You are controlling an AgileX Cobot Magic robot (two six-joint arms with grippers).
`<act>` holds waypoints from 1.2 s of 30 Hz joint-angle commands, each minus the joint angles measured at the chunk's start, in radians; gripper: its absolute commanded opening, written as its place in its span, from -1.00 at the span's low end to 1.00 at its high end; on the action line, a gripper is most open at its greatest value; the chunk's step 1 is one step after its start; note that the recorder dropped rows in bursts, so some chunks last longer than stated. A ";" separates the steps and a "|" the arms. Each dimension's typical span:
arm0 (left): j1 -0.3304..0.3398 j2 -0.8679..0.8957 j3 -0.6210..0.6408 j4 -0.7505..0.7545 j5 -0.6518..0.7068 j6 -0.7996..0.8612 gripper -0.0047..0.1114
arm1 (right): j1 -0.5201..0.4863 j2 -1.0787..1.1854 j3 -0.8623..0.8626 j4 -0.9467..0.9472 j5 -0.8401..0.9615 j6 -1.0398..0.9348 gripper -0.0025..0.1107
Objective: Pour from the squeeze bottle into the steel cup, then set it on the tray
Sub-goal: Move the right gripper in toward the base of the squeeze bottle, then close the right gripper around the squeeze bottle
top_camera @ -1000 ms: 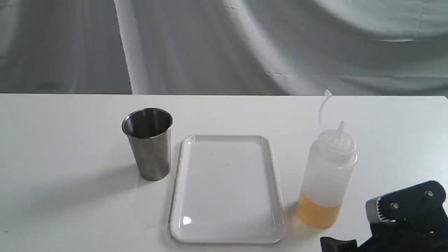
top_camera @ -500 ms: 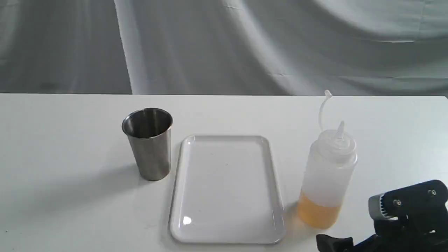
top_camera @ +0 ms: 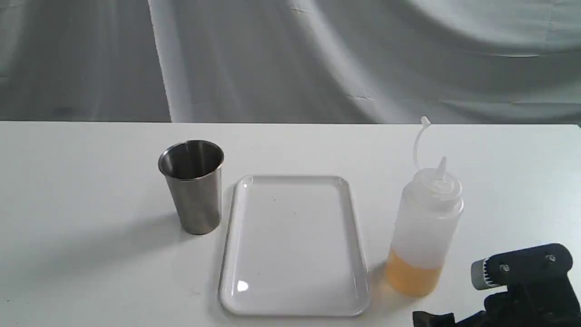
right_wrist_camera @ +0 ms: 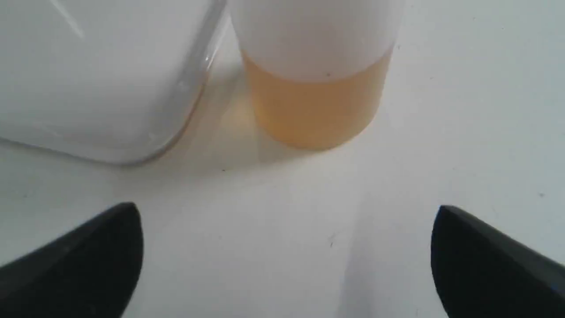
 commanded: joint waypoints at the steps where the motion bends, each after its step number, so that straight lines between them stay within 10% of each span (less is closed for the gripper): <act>1: -0.003 -0.005 0.004 0.001 -0.007 -0.002 -0.78 | 0.001 0.012 0.004 0.030 -0.056 0.003 0.58; 36: -0.003 -0.005 0.004 0.001 -0.007 -0.002 -0.78 | -0.001 0.098 -0.115 0.142 -0.086 -0.130 0.76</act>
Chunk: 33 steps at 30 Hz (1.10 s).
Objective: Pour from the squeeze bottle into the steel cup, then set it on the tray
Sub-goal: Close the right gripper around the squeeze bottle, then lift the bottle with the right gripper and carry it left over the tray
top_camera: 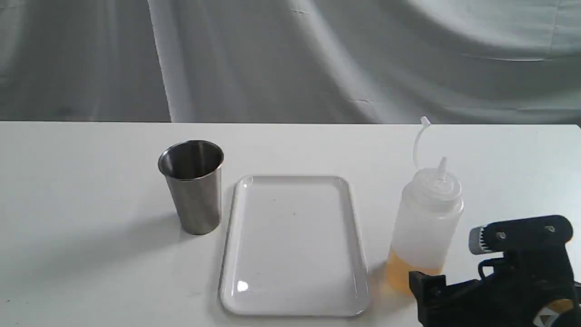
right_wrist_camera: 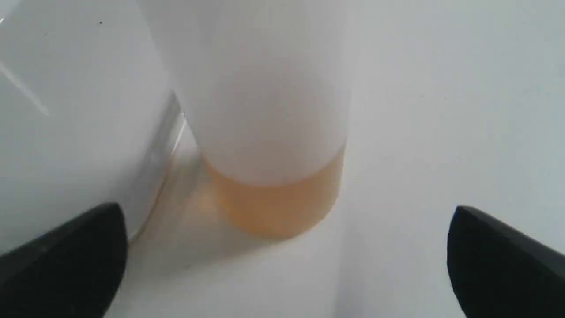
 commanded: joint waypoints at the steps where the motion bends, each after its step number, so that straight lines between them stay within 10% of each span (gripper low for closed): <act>1: -0.003 -0.005 0.004 0.001 -0.007 -0.002 -0.78 | -0.001 0.065 -0.058 -0.001 0.002 -0.020 0.76; 33: -0.003 -0.005 0.004 0.001 -0.007 -0.002 -0.78 | -0.050 0.302 -0.273 0.014 -0.016 -0.013 0.57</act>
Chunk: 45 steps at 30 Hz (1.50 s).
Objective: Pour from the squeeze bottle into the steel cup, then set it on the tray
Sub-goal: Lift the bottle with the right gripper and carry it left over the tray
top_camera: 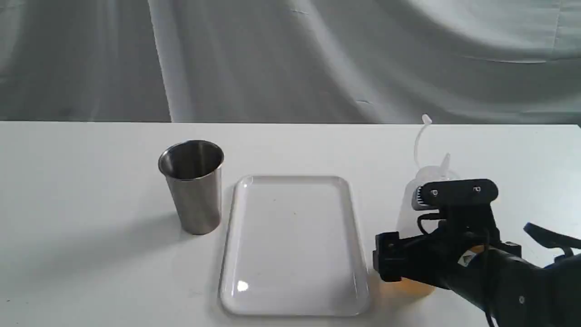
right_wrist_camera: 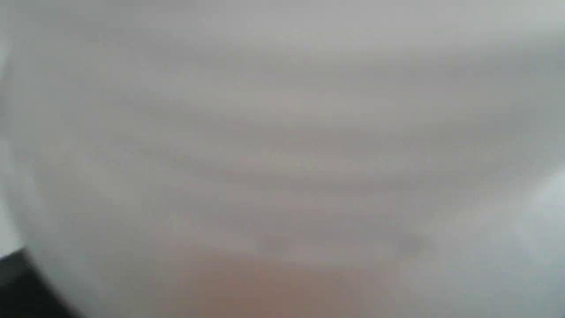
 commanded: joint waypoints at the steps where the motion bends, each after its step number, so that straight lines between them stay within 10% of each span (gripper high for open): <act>1: -0.003 -0.005 0.004 0.001 -0.007 -0.002 -0.78 | -0.020 0.001 -0.006 -0.022 -0.004 -0.002 0.49; 8: -0.003 -0.005 0.004 0.001 -0.007 -0.002 -0.78 | -0.023 -0.010 -0.006 -0.054 0.008 -0.002 0.01; 25: -0.003 -0.005 0.004 0.001 -0.007 -0.002 -0.78 | -0.028 -0.286 -0.037 -0.165 0.268 -0.008 0.00; 45: -0.003 -0.005 0.004 0.001 -0.007 -0.002 -0.78 | 0.010 -0.311 -0.634 -1.259 0.898 0.712 0.00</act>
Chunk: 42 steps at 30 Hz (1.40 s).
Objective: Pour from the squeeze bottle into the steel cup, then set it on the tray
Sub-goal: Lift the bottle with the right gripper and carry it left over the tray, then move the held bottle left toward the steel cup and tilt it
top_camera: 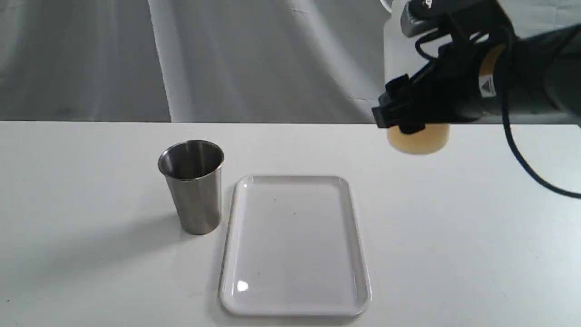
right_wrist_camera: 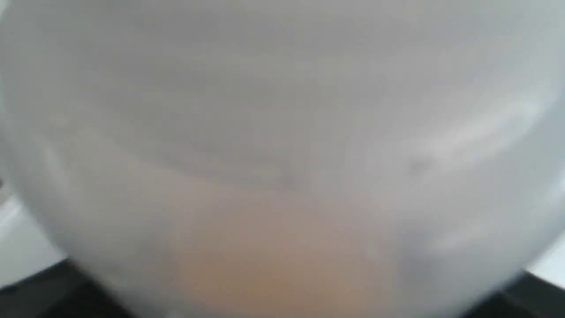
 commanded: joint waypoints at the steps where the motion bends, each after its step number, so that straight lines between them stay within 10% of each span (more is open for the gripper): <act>1: -0.003 -0.005 0.004 0.001 -0.007 -0.002 -0.78 | 0.040 -0.004 -0.080 -0.144 0.013 0.048 0.00; 20: -0.003 -0.005 0.004 0.001 -0.007 -0.002 -0.78 | 0.338 0.407 -0.454 -0.371 0.270 0.032 0.00; 42: -0.003 -0.005 0.004 0.001 -0.007 -0.002 -0.78 | 0.384 0.509 -0.518 -0.373 0.409 -0.044 0.00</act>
